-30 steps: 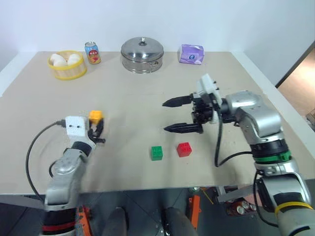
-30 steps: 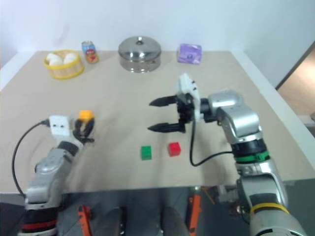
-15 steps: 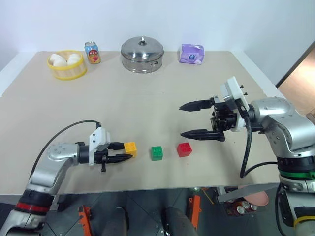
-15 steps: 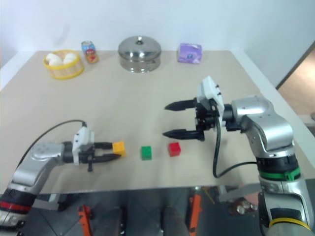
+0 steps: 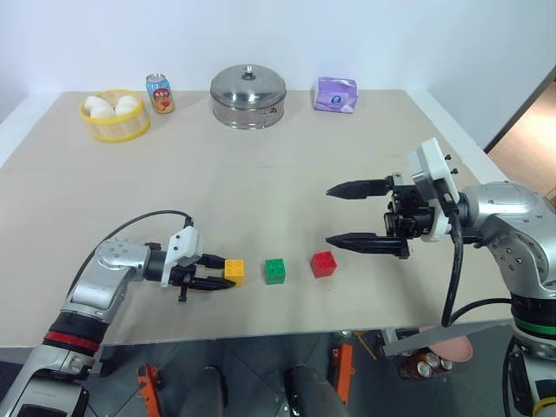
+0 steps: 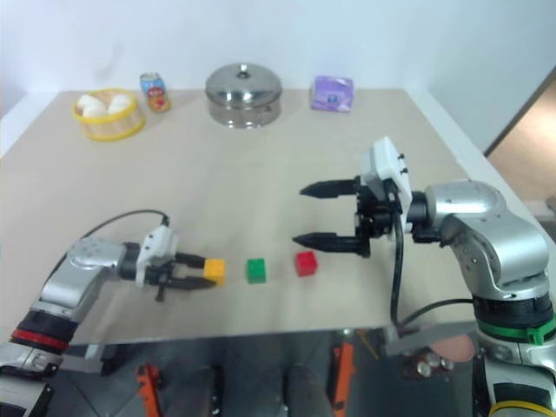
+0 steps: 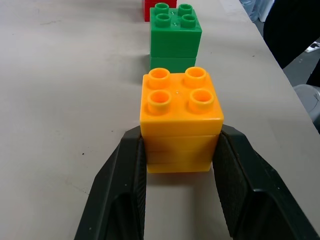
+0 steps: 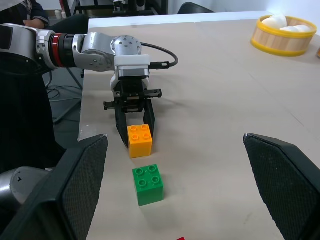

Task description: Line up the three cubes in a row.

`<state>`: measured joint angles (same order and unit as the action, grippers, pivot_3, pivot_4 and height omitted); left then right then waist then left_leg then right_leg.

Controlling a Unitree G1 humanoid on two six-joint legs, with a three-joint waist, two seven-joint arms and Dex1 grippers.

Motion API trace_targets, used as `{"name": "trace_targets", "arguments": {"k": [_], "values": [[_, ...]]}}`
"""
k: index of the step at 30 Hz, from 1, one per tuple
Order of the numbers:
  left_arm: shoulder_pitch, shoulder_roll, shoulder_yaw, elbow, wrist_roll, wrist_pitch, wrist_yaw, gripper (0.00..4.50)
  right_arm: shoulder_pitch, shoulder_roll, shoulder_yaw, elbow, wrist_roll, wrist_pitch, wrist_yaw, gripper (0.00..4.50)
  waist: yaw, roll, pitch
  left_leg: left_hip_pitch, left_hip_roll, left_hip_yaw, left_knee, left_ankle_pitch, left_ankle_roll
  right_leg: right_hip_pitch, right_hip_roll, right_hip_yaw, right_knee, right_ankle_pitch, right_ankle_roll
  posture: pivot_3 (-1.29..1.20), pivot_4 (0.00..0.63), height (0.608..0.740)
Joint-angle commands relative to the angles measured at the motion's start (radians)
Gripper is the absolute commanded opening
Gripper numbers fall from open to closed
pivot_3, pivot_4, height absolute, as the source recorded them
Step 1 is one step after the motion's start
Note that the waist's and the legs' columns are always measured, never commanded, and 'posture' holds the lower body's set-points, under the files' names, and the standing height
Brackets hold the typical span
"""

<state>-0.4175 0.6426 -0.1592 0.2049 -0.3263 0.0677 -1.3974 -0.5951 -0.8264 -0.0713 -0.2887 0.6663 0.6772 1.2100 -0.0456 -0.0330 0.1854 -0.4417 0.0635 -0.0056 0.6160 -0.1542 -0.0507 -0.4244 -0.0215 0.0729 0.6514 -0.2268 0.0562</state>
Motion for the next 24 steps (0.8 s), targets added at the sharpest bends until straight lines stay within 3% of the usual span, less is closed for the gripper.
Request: {"name": "trace_targets", "arguments": {"k": [1, 11, 24], "values": [[0.0, 0.012, 0.034, 0.0, -0.017, -0.014, -0.016, 1.29, -0.002, -0.015, -0.033, -0.029, 0.022, -0.01, -0.01, 4.5, 0.0, 0.0, 0.0, 0.0, 0.0, 0.0, 0.0, 0.0, 0.0, 0.0, 0.0, 0.0, 0.0, 0.0, 0.0, 0.0, 0.15, 0.739], [0.029, 0.04, 0.081, 0.019, -0.021, -0.087, -0.043, 1.29, -0.004, -0.02, -0.019, -0.02, 0.029, -0.01, 0.011, 4.5, 0.001, 0.0, 0.0, 0.0, 0.0, 0.0, 0.0, 0.0, 0.0, 0.0, 0.0, 0.0, 0.0, 0.0, 0.0, 0.0, 0.15, 0.739], [0.024, 0.041, 0.049, 0.056, 0.007, -0.123, -0.062, 1.29, -0.006, -0.019, -0.01, -0.013, 0.017, -0.017, 0.018, 4.5, 0.001, 0.0, 0.0, 0.0, 0.0, 0.0, 0.0, 0.0, 0.0, 0.0, 0.0, 0.0, 0.0, 0.0, 0.0, 0.0, 0.15, 0.739]]}}
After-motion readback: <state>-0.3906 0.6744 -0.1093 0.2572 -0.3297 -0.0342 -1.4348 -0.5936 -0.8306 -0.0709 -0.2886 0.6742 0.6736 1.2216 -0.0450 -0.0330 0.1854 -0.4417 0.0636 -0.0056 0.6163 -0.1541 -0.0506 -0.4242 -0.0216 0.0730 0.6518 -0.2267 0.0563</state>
